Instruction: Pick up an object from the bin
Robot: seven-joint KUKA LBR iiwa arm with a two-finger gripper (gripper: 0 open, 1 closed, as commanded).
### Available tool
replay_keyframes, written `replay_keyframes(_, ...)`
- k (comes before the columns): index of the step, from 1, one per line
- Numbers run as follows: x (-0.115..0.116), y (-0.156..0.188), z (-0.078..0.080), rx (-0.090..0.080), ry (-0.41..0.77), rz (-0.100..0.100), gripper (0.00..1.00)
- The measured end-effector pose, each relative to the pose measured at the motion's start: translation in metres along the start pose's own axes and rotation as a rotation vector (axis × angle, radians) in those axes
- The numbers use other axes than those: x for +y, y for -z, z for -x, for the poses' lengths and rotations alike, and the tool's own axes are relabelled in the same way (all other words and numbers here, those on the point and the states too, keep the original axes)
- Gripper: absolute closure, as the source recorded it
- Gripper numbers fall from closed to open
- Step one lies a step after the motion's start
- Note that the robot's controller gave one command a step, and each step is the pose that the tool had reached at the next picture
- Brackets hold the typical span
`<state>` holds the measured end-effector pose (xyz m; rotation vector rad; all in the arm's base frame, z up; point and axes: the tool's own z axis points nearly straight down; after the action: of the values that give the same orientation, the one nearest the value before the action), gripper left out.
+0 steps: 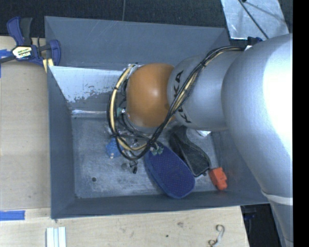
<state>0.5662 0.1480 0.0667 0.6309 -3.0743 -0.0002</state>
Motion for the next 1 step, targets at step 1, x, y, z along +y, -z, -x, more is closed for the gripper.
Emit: replay_keyframes(1, -0.0005, 0.0039, 0.0016, -0.006, -0.003, -0.001, 1.00)
